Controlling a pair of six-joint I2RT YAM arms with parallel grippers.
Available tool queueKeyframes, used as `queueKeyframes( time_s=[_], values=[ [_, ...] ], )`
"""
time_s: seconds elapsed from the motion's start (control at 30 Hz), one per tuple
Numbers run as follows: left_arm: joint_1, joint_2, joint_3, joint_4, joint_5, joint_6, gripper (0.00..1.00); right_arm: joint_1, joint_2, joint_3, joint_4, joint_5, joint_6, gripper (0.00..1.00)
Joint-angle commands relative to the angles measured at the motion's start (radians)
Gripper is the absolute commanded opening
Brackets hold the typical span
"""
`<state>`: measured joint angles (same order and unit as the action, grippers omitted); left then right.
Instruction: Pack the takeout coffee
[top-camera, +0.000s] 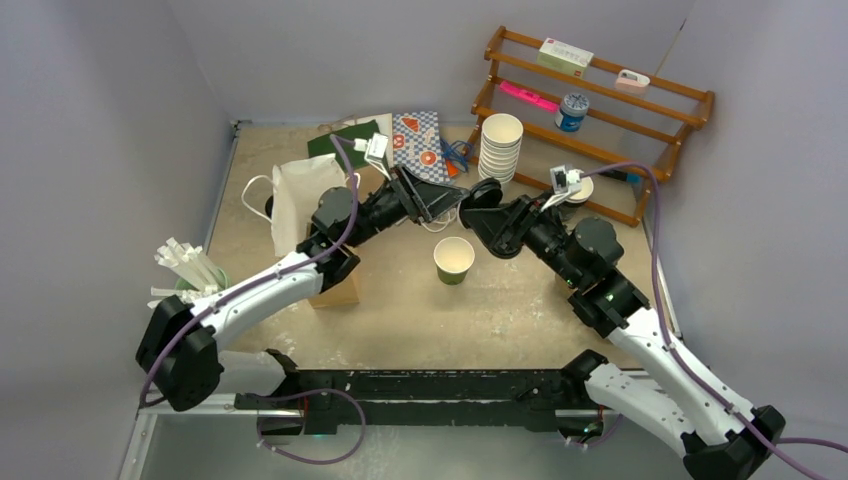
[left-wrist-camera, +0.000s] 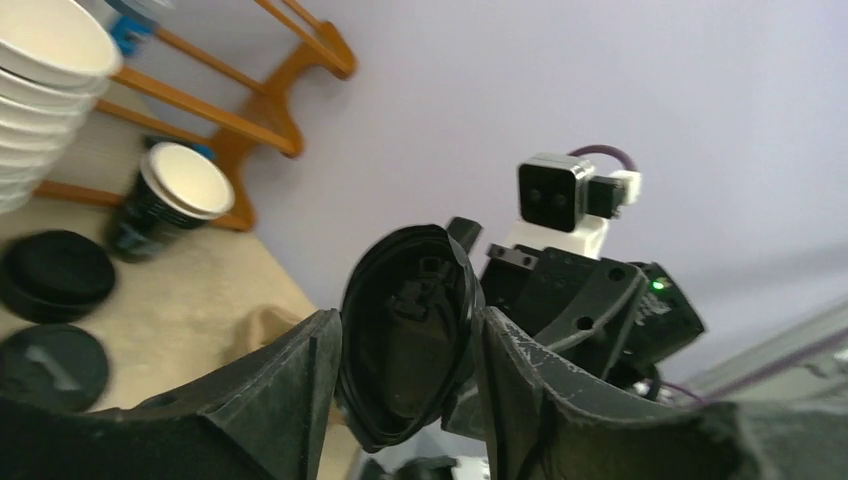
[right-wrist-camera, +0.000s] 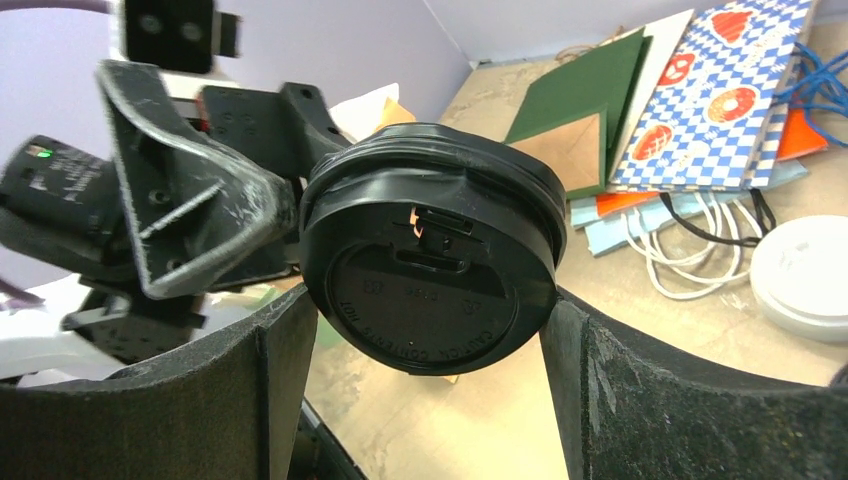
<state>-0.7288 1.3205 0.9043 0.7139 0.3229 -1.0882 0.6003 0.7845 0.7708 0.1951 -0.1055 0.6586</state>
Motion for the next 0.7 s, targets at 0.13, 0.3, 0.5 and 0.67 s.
queueKeyframes(
  time_s=[0.13, 0.3, 0.5, 0.67],
  values=[
    [0.0, -0.153, 0.111, -0.383, -0.27, 0.399, 0.56, 0.002, 0.053, 0.13, -0.276, 0.081, -0.071, 0.8],
    [0.0, -0.158, 0.14, -0.517, -0.298, 0.484, 0.56, 0.003, 0.184, 0.254, -0.529, 0.07, -0.16, 0.79],
    [0.0, -0.114, 0.165, -0.654, -0.264, 0.581, 0.54, 0.003, 0.304, 0.326, -0.69, 0.064, -0.244, 0.79],
    [0.003, -0.079, 0.163, -0.689, -0.253, 0.625, 0.55, 0.003, 0.39, 0.372, -0.75, 0.058, -0.305, 0.78]
  ],
)
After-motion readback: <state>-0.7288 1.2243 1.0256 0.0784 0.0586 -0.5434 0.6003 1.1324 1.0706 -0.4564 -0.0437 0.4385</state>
